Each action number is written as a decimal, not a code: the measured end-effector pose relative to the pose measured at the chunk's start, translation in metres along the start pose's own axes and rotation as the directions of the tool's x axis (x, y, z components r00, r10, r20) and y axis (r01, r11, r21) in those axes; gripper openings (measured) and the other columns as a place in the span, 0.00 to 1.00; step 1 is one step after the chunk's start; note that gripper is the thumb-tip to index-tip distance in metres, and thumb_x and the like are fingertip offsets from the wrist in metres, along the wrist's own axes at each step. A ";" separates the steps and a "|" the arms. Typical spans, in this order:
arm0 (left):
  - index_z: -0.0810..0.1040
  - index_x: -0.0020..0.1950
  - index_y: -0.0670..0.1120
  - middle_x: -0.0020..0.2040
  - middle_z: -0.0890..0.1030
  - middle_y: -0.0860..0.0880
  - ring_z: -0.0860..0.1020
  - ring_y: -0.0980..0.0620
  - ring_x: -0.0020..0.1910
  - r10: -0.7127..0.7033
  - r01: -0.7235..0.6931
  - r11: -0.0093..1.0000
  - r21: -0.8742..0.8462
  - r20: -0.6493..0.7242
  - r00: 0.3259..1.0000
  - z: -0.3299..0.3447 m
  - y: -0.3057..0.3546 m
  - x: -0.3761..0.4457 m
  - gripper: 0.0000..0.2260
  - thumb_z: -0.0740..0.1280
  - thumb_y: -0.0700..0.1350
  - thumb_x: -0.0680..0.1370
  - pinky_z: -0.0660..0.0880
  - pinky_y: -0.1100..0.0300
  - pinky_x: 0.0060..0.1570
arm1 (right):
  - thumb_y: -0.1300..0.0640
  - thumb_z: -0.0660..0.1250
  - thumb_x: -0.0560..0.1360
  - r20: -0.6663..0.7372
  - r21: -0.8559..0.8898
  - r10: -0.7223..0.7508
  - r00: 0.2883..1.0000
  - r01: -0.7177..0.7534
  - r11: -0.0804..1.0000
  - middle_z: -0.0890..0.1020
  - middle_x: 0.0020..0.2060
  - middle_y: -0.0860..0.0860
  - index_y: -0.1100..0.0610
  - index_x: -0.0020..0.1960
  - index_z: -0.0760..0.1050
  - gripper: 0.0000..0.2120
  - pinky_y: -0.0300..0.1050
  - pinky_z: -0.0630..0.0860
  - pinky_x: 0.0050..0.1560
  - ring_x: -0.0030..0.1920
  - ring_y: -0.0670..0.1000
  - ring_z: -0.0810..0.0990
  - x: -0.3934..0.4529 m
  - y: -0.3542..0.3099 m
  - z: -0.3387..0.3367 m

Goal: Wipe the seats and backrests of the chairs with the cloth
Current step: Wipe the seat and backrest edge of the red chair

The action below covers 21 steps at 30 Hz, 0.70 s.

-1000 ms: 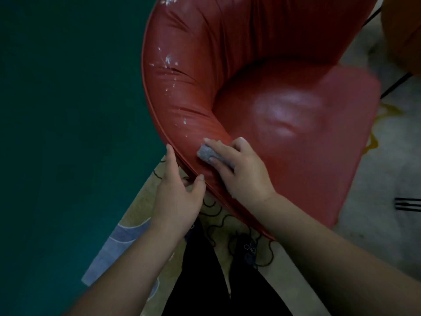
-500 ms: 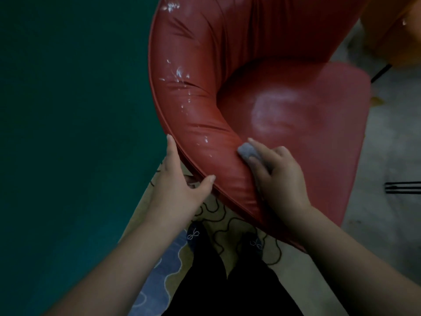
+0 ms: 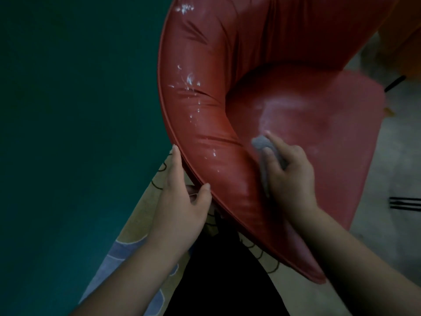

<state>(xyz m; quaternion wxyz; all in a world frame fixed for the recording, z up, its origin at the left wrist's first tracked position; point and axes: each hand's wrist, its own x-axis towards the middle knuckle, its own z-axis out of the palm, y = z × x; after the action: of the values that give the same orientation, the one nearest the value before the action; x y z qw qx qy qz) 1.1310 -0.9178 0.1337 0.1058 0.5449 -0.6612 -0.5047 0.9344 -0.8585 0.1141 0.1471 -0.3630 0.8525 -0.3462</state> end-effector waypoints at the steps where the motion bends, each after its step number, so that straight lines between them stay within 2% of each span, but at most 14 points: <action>1: 0.43 0.78 0.63 0.63 0.77 0.39 0.77 0.67 0.37 -0.006 0.006 1.000 0.000 -0.019 1.000 -0.001 0.001 0.001 0.38 0.65 0.47 0.79 0.69 0.75 0.35 | 0.49 0.63 0.77 0.025 0.043 -0.116 0.993 0.115 0.993 0.73 0.42 0.49 0.45 0.67 0.73 0.19 0.33 0.65 0.42 0.41 0.45 0.73 -0.003 -0.019 0.007; 2: 0.45 0.79 0.60 0.60 0.79 0.39 0.75 0.67 0.33 -0.006 0.006 1.000 0.003 -0.044 0.999 -0.002 0.003 0.003 0.35 0.63 0.44 0.80 0.68 0.75 0.33 | 0.47 0.62 0.76 0.086 0.058 -0.240 0.967 0.236 0.970 0.72 0.42 0.47 0.44 0.68 0.72 0.20 0.34 0.66 0.41 0.40 0.43 0.71 -0.008 -0.037 0.015; 4: 0.49 0.80 0.58 0.52 0.80 0.57 0.74 0.70 0.33 -0.014 0.014 1.000 -0.007 -0.098 0.995 -0.007 0.005 0.006 0.32 0.59 0.41 0.80 0.68 0.76 0.33 | 0.48 0.63 0.76 0.230 0.037 -0.421 0.877 0.425 0.905 0.70 0.43 0.47 0.41 0.67 0.72 0.20 0.40 0.72 0.39 0.40 0.45 0.71 -0.013 -0.055 0.026; 5: 0.50 0.80 0.59 0.42 0.78 0.63 0.74 0.69 0.31 -0.024 0.022 1.000 -0.019 -0.108 0.994 -0.011 0.007 0.008 0.31 0.59 0.41 0.81 0.68 0.76 0.33 | 0.50 0.66 0.76 0.262 0.041 -0.445 0.857 0.450 0.892 0.71 0.43 0.49 0.42 0.67 0.73 0.20 0.45 0.75 0.39 0.41 0.48 0.73 -0.011 -0.057 0.028; 6: 0.51 0.79 0.60 0.33 0.76 0.62 0.73 0.65 0.28 -0.036 0.034 0.999 -0.026 -0.102 0.994 -0.014 0.009 0.010 0.31 0.58 0.42 0.81 0.68 0.74 0.30 | 0.52 0.68 0.76 0.263 0.055 -0.430 0.864 0.431 0.901 0.72 0.43 0.51 0.44 0.67 0.74 0.20 0.48 0.77 0.39 0.41 0.50 0.75 -0.006 -0.054 0.028; 8: 0.49 0.79 0.63 0.27 0.74 0.59 0.70 0.61 0.24 -0.051 0.050 0.999 -0.014 -0.063 0.997 -0.019 0.014 0.010 0.30 0.57 0.43 0.81 0.67 0.70 0.25 | 0.54 0.69 0.76 0.244 0.062 -0.380 0.892 0.377 0.924 0.72 0.43 0.52 0.46 0.67 0.74 0.19 0.50 0.77 0.41 0.41 0.51 0.75 0.003 -0.045 0.023; 9: 0.49 0.78 0.64 0.31 0.78 0.59 0.71 0.61 0.24 -0.053 0.053 0.999 -0.004 -0.043 0.998 -0.020 0.016 0.009 0.30 0.57 0.44 0.81 0.67 0.70 0.25 | 0.53 0.68 0.76 0.243 0.048 -0.359 0.901 0.359 0.932 0.72 0.43 0.51 0.46 0.67 0.73 0.19 0.49 0.77 0.41 0.41 0.50 0.75 0.006 -0.042 0.021; 10: 0.48 0.78 0.65 0.42 0.83 0.58 0.74 0.62 0.27 -0.059 0.059 0.998 0.005 -0.030 0.998 -0.021 0.018 0.009 0.30 0.57 0.45 0.81 0.68 0.69 0.27 | 0.52 0.67 0.77 0.240 0.032 -0.333 0.912 0.335 0.942 0.72 0.43 0.50 0.45 0.67 0.73 0.19 0.48 0.76 0.42 0.41 0.49 0.74 0.009 -0.040 0.019; 11: 0.47 0.78 0.65 0.58 0.81 0.50 0.78 0.65 0.35 -0.070 0.070 0.997 0.012 -0.022 0.997 -0.021 0.018 0.010 0.30 0.58 0.46 0.81 0.71 0.66 0.30 | 0.49 0.66 0.77 0.225 0.017 -0.294 0.929 0.298 0.954 0.72 0.43 0.49 0.44 0.68 0.72 0.19 0.46 0.75 0.42 0.41 0.47 0.73 0.012 -0.040 0.020; 12: 0.47 0.77 0.66 0.67 0.74 0.42 0.78 0.65 0.46 -0.078 0.078 0.997 0.019 -0.015 0.997 -0.020 0.017 0.011 0.32 0.60 0.47 0.81 0.74 0.65 0.36 | 0.48 0.65 0.77 0.194 0.019 -0.257 0.947 0.258 0.966 0.72 0.43 0.48 0.43 0.68 0.72 0.19 0.44 0.74 0.43 0.41 0.45 0.73 0.014 -0.043 0.021; 13: 0.46 0.77 0.65 0.71 0.69 0.39 0.76 0.62 0.55 -0.069 0.070 0.997 0.024 -0.013 0.998 -0.019 0.016 0.013 0.33 0.62 0.48 0.80 0.74 0.65 0.44 | 0.47 0.65 0.77 0.158 0.053 -0.238 0.958 0.233 0.971 0.72 0.43 0.48 0.43 0.67 0.72 0.19 0.41 0.73 0.43 0.41 0.44 0.72 0.016 -0.049 0.023; 15: 0.46 0.78 0.62 0.76 0.65 0.49 0.75 0.53 0.65 -0.032 0.033 0.999 0.029 -0.035 0.999 -0.016 0.015 0.016 0.38 0.66 0.47 0.77 0.75 0.57 0.60 | 0.47 0.65 0.76 0.151 0.136 -0.312 0.938 0.293 0.946 0.72 0.43 0.48 0.43 0.67 0.72 0.19 0.39 0.72 0.41 0.41 0.44 0.72 0.014 -0.064 0.029; 18: 0.45 0.78 0.63 0.77 0.60 0.56 0.71 0.51 0.69 -0.001 0.004 0.999 0.040 -0.051 0.999 -0.013 0.013 0.017 0.41 0.69 0.47 0.75 0.73 0.51 0.65 | 0.46 0.65 0.76 0.241 0.069 -0.461 0.854 0.458 0.886 0.71 0.43 0.47 0.41 0.67 0.72 0.19 0.40 0.71 0.39 0.40 0.45 0.73 0.014 -0.064 0.036; 21: 0.42 0.75 0.70 0.77 0.61 0.59 0.73 0.54 0.66 0.014 -0.013 1.000 0.021 -0.051 0.999 -0.015 0.012 0.018 0.44 0.71 0.50 0.74 0.76 0.55 0.60 | 0.50 0.67 0.76 0.186 0.052 -0.216 0.959 0.210 0.976 0.73 0.44 0.48 0.41 0.66 0.74 0.18 0.38 0.71 0.46 0.44 0.46 0.76 0.032 -0.027 0.025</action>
<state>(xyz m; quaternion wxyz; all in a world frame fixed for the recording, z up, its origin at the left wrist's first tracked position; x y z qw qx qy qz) 1.1270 -0.9427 0.1431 0.1205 0.5543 -0.6671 -0.4829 0.9387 -0.9069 0.1151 0.1955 -0.4817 0.7849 -0.3372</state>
